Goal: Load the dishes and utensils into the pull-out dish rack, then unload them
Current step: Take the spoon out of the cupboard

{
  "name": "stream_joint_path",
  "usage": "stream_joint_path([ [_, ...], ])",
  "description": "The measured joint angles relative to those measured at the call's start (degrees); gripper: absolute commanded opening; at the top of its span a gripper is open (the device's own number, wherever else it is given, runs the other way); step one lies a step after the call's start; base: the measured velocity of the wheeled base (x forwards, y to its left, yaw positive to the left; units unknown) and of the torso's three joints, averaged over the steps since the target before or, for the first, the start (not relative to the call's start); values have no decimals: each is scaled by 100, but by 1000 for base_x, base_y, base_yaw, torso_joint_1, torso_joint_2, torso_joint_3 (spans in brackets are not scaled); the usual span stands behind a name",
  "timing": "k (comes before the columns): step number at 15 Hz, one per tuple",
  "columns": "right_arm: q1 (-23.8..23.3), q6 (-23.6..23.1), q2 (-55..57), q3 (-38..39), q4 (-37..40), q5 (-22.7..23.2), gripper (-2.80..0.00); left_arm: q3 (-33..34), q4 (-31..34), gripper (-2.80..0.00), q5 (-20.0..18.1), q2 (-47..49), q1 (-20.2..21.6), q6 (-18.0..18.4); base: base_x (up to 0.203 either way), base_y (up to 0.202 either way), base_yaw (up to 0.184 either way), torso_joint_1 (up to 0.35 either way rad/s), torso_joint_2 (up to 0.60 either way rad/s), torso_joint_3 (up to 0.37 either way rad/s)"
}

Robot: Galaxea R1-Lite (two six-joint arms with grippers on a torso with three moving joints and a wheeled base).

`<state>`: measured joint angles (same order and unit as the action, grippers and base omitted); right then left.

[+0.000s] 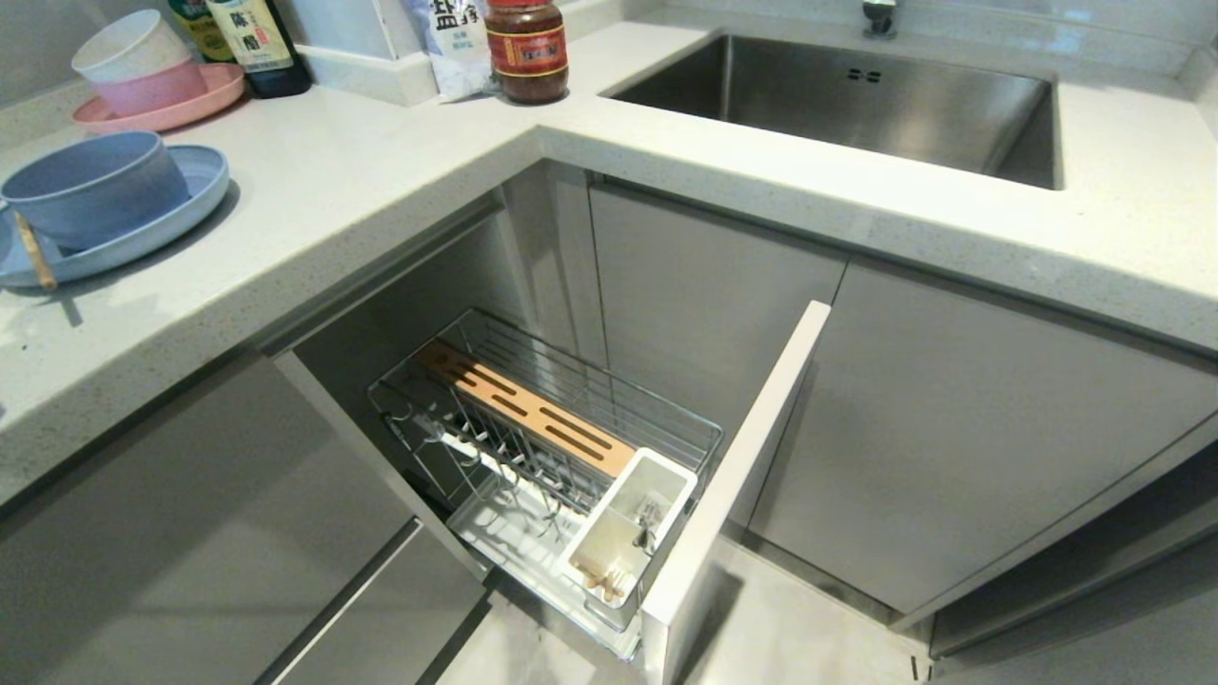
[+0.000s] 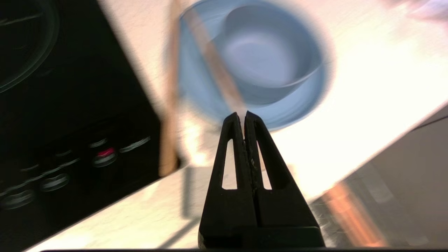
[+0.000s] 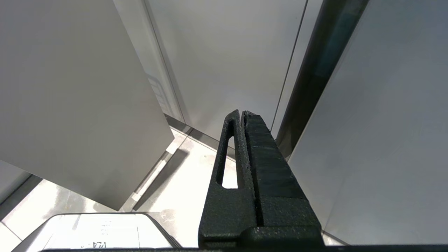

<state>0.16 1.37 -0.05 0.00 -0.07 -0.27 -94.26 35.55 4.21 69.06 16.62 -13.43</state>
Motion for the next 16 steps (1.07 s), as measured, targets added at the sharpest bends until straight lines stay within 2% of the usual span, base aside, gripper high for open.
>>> stream_joint_path([
  [3, 0, 0, 0, 0, 0, 0, -280, 15, -214, -280, 53, -131, -918, -757, 0, 0, 0, 0, 0, 0],
  [6, 0, -2, 1, 0, 0, 0, -280, 187, -235, -280, 177, -271, -2328, -1443, 0, 0, 0, 0, 0, 0],
  [10, 0, 0, 2, 0, 0, 0, -280, 788, -224, -280, 597, -370, -4282, -2035, 0, 0, 0, 0, 0, 0],
  [12, 0, 0, 2, 0, 0, 0, -280, 1145, -204, -280, 769, -324, -5098, -2348, 0, 0, 0, 0, 0, 0],
  [14, 0, 0, 1, 0, 0, 0, -280, 1507, -193, -280, 917, -107, -5709, -2725, 0, 0, 0, 0, 0, 0],
  [16, 0, -1, 1, 0, 0, 1, -280, 1778, -187, -280, 943, 195, -6057, -3006, 0, 0, 0, 0, 0, 0],
])
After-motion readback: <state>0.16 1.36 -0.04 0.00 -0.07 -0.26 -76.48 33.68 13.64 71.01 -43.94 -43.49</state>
